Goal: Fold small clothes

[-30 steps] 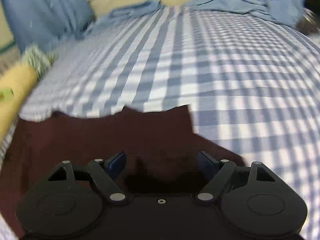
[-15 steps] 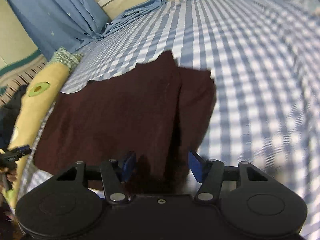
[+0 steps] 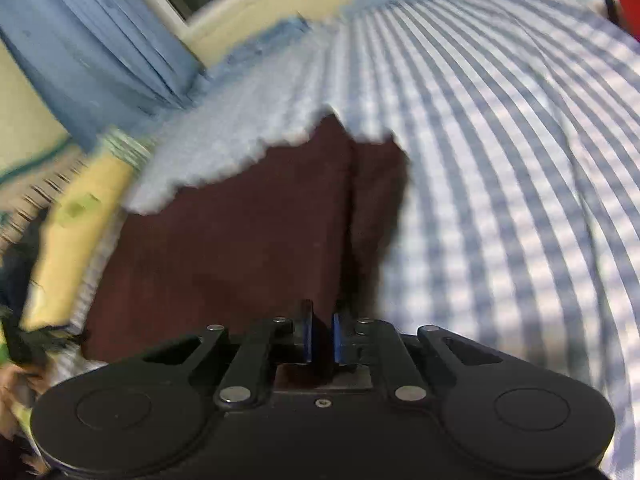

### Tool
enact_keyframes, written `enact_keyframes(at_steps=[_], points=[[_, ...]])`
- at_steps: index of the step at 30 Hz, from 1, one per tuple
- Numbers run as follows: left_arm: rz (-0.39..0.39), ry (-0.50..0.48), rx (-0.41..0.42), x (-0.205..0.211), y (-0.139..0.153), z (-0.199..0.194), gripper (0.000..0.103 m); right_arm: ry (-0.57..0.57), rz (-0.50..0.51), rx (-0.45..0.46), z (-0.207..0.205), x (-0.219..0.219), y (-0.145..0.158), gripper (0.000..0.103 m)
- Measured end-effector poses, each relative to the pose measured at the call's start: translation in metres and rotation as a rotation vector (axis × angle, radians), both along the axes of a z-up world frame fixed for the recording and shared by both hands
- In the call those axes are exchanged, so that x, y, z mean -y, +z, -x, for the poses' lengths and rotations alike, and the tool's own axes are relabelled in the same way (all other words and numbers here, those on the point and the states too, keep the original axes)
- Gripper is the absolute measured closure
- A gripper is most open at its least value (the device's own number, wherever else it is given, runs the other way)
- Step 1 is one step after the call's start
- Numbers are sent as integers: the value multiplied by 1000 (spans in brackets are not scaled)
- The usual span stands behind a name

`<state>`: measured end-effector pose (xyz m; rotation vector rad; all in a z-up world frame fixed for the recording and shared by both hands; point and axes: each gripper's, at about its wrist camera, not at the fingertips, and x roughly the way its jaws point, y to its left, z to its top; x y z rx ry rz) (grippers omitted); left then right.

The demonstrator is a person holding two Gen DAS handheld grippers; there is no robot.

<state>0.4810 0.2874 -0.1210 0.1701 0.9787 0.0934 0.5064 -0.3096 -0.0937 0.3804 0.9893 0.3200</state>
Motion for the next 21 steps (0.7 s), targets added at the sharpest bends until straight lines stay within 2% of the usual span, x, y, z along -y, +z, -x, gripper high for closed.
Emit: enact_keyframes(at_steps=[2,4,6,7,9,11,13,16,17,21], points=[[-14,2,10,-5,-5,4,0,-13,0,-13,7,0,-19,94],[-6,21,19,-10,-3,7,1,-30,-1,18,13,-1,-24,89],[-80,30,57,-7,4,15,8,-52,53,19,16,-2,-19,59],[-91,33,77,-7,10,20,9,-69,86,21,19,-1,-14,56],[-53,37,136,-9,26,35,9,-94,128,62,30,4,2,56],[-1,14,214,-3,47,50,6,-99,166,162,46,0,30,56],[63,-25,272,12,64,55,2,-59,105,227,53,-9,51,56],[161,-111,330,50,78,51,1,58,17,313,54,-60,71,56],[193,-140,337,66,78,46,1,94,2,329,51,-82,71,52],[214,-193,312,128,58,16,1,157,-62,327,23,-163,54,50]])
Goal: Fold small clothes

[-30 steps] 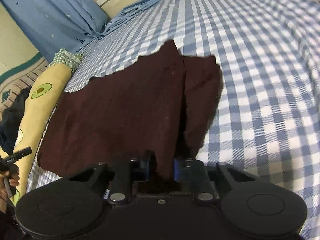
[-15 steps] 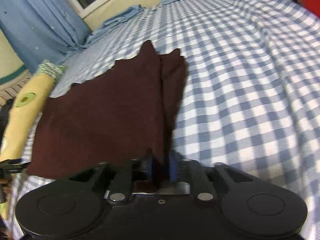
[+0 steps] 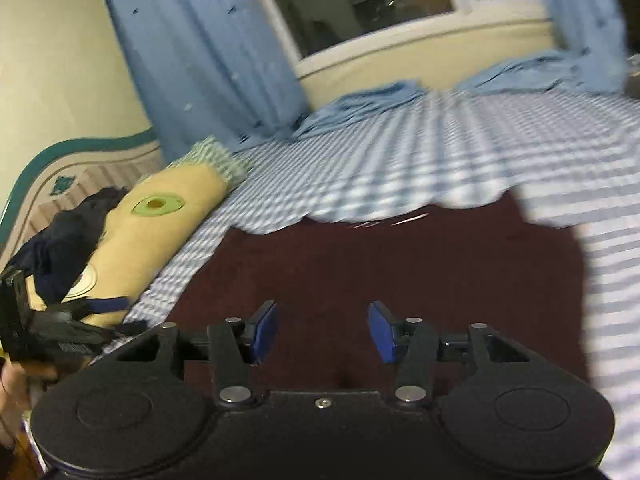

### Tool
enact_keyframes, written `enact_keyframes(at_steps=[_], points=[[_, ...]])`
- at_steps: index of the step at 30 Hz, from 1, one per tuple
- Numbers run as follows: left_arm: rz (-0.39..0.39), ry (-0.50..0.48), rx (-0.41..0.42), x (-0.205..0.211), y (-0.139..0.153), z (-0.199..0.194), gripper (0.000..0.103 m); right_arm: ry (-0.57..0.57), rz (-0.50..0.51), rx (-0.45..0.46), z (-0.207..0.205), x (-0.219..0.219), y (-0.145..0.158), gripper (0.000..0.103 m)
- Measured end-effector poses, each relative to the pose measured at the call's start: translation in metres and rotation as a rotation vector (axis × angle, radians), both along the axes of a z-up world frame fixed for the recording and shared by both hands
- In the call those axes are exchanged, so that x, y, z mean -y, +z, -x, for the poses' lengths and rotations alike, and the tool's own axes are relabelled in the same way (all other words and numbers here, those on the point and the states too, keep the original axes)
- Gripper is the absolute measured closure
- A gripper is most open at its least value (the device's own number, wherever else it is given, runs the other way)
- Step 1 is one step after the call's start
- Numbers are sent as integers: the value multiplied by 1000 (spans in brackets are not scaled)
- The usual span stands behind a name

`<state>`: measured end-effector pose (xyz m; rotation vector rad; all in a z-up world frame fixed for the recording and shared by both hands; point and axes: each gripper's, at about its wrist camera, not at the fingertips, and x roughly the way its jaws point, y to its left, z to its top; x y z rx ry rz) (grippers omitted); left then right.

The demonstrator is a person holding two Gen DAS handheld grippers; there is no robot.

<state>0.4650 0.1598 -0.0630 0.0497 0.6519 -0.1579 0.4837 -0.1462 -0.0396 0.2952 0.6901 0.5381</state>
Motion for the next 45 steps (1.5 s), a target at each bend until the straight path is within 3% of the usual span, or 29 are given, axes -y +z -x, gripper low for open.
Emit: enact_keyframes(at_steps=[3,6,7,8,9,11,13,18,19,20,21,23,26,29,30,33,35,38,40,41,45], points=[[-16,-9,-43,28,-22,-20,1,9,-34,-54,-34,-45,-25,50],[-123,26,-133,32,-56,-31,0,36,-129,-189,-61,-60,-57,50],[-117,21,-138,24,-64,-27,0,42,-129,-229,-68,-63,-69,50],[-77,10,-130,15,-68,-20,0,49,-93,-253,-72,-64,-79,54],[-67,13,-134,8,-70,-15,0,36,-32,-251,-71,-63,-86,78],[-130,2,-121,-3,-71,-1,0,12,-7,-230,-71,-48,-92,103],[-166,7,-112,-14,-71,11,0,-57,-33,-245,-73,-19,-95,103],[-141,46,-125,-34,-63,30,0,-192,-2,-218,-61,42,-95,103],[-127,61,-126,-35,-58,32,0,-207,-7,-205,-54,52,-91,102],[-120,74,-122,-36,-53,33,1,-236,48,-183,-44,52,-82,85],[-126,77,-103,-30,-47,37,3,-231,106,-139,-32,49,-74,61],[-149,49,-60,-18,-37,41,3,-179,109,-72,-6,33,-63,48],[-129,27,-42,-5,-32,41,3,-79,56,-40,19,9,-63,48],[-151,81,-68,-17,-42,39,3,-89,82,-66,25,0,-78,47],[-163,116,-77,-28,-46,40,3,-112,86,-83,26,7,-85,48],[-71,171,-99,-70,-52,54,0,-167,39,-122,31,44,-97,60],[-128,262,-118,-92,-57,62,1,-199,4,-147,41,75,-103,69],[-103,333,-132,-122,-59,79,5,-235,1,-178,39,97,-104,69],[-83,364,-110,-133,-54,90,5,-231,15,-182,47,103,-101,56],[-78,377,-94,-137,-50,93,5,-236,41,-168,52,102,-96,43],[-38,372,-44,-139,-33,81,4,-207,71,-68,74,93,-68,34]])
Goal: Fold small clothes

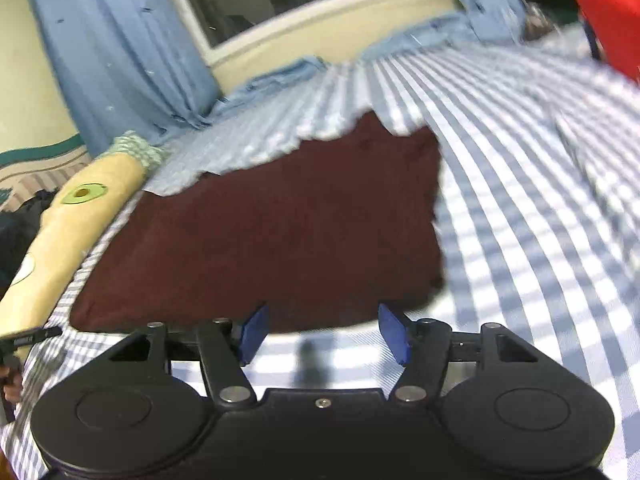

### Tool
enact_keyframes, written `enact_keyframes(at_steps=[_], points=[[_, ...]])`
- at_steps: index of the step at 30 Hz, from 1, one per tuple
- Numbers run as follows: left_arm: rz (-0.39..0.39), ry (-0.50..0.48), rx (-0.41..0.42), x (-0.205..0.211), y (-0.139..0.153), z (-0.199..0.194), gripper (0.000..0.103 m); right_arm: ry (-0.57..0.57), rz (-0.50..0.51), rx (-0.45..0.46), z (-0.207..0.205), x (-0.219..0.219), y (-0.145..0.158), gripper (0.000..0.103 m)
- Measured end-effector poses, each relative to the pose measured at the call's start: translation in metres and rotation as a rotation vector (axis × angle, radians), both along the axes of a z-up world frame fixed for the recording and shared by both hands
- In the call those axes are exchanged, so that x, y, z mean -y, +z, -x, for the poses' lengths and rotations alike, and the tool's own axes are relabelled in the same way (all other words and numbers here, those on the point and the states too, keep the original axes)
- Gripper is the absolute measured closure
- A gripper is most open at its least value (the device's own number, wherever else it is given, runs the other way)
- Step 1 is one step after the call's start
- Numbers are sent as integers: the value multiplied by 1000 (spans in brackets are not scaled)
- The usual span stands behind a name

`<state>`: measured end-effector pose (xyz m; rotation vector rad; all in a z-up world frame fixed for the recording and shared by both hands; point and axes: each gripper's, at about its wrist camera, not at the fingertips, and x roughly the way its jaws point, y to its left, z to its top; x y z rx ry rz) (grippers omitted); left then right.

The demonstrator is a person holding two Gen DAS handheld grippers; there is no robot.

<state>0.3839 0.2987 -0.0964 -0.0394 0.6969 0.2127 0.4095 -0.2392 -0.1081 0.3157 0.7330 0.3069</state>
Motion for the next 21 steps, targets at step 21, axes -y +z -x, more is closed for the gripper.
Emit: enact_keyframes(at_steps=[21], points=[[77,-41,126,32,32,12,1,25,263,136,-116,-8,37,28]])
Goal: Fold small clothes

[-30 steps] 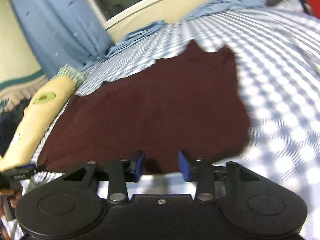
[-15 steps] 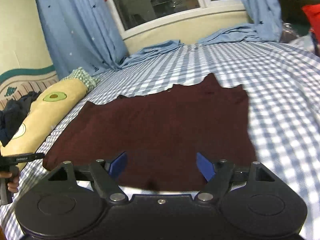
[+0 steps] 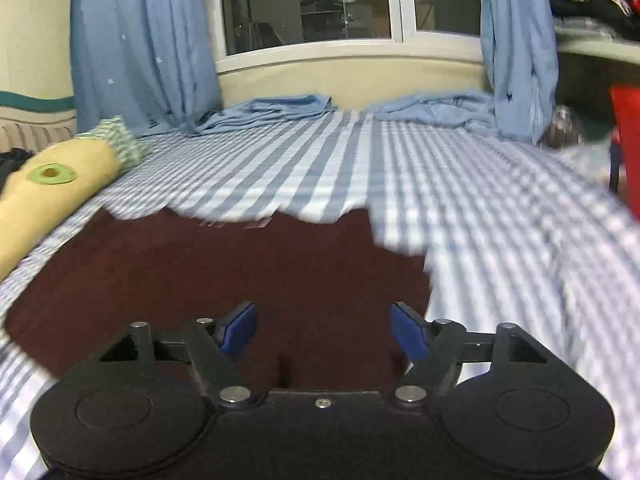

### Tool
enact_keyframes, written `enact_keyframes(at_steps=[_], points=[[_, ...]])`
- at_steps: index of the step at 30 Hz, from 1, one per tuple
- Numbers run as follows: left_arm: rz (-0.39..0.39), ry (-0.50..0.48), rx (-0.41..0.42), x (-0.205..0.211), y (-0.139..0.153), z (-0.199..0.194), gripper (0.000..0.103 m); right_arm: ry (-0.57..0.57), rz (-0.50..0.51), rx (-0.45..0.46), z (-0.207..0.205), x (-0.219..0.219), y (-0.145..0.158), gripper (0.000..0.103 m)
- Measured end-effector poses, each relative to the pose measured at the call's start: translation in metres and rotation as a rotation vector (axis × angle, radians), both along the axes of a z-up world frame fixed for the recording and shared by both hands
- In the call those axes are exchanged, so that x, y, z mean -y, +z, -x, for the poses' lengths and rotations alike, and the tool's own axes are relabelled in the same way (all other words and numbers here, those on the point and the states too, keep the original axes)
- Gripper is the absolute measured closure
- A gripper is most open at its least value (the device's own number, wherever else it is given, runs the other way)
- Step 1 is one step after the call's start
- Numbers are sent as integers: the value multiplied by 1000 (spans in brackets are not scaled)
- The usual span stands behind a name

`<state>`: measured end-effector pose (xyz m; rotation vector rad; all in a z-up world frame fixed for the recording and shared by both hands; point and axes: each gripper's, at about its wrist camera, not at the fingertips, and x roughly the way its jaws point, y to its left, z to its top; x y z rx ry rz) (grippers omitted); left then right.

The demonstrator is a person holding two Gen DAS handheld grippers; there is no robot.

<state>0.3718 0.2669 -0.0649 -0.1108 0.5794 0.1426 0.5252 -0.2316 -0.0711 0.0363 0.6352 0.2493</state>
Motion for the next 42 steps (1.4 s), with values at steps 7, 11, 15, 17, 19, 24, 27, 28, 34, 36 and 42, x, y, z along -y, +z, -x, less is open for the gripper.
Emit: enact_keyframes(at_steps=[7,11,15,17,19,24,27,28,34,36,42], points=[[-59,-83,-38,34,-6,11,1,-118,8,-174,-154,6,-44,37],[-69,-85,-72,31,-16,11,1,-141,-21,-220,-197,0,-74,43],[-27,-60,-79,23,-23,5,1,-107,-99,-196,-213,2,-79,87],[-7,-60,-79,21,-26,1,1,-100,-89,-197,-215,1,-74,87],[-9,-66,-70,24,-25,-1,1,-79,-39,-191,-214,-5,-72,86],[-28,-88,-54,33,-22,-1,1,-94,-84,-123,-203,2,-64,41],[-19,-91,-51,36,-20,0,1,-80,-129,-221,-210,9,-76,59],[-19,-91,-50,36,-20,1,1,-76,-128,-222,-209,10,-78,62],[-23,-88,-50,37,-17,3,1,-97,-99,-132,-201,7,-65,91],[-29,-84,-44,39,-14,4,1,-109,-39,-198,-207,0,-77,88],[-37,-96,-5,42,3,19,1,-158,102,-90,-177,-13,-41,39]])
